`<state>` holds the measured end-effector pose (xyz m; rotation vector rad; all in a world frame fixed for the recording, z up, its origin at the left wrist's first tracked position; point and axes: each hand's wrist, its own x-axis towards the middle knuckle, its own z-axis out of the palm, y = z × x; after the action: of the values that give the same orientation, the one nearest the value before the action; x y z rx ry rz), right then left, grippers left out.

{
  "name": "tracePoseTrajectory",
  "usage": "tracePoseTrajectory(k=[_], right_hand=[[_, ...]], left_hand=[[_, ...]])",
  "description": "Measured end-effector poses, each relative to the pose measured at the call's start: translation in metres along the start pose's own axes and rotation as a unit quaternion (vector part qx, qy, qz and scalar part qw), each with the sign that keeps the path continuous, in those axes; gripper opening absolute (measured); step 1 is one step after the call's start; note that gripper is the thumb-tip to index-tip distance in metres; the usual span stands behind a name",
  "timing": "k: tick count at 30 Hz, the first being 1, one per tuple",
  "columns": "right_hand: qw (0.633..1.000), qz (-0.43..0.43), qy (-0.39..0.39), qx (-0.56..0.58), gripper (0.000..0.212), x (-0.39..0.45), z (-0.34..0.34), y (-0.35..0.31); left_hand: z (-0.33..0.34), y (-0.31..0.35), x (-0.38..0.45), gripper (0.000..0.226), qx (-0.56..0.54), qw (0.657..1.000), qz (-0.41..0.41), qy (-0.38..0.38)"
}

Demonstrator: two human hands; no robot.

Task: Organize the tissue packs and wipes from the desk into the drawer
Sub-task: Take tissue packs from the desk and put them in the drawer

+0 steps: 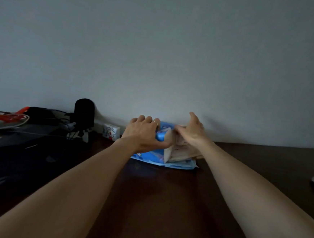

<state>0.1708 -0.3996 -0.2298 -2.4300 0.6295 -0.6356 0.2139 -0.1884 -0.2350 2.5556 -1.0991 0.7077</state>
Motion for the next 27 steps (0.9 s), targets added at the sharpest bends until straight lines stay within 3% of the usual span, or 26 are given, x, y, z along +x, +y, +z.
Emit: tracePoseTrajectory(k=[2,3,7,12,14,19,23,27], right_hand=[[0.997,0.012,-0.080,0.008,0.055,0.014,0.013,0.022],[0.995,0.008,-0.100,0.000,0.051,0.015,0.019,0.031],[0.992,0.009,-0.103,-0.077,0.082,0.002,0.018,0.038],[0.989,0.066,-0.046,-0.127,0.071,-0.059,-0.006,0.034],[0.992,0.081,-0.003,-0.095,0.068,-0.090,-0.019,0.034],[0.985,0.076,0.152,0.029,0.074,-0.168,-0.064,0.021],[0.980,0.001,0.163,0.117,0.084,-0.243,-0.086,-0.012],[0.964,-0.089,0.118,0.222,0.083,-0.336,-0.087,-0.050]], left_hand=[[0.005,-0.003,0.010,0.076,-0.023,1.000,-0.002,-0.020],[0.007,-0.005,0.013,0.078,-0.033,0.999,-0.002,-0.036],[0.002,-0.006,0.003,0.050,-0.063,0.997,-0.004,-0.037],[-0.028,-0.014,-0.058,0.095,-0.055,0.997,0.020,-0.056],[-0.041,-0.021,-0.092,0.103,0.016,0.996,0.037,-0.075],[-0.081,-0.020,-0.175,0.083,0.075,0.997,0.027,-0.022],[-0.119,0.007,-0.238,0.079,0.015,0.997,0.025,0.065],[-0.161,0.050,-0.301,0.078,-0.074,0.987,0.014,0.138]])
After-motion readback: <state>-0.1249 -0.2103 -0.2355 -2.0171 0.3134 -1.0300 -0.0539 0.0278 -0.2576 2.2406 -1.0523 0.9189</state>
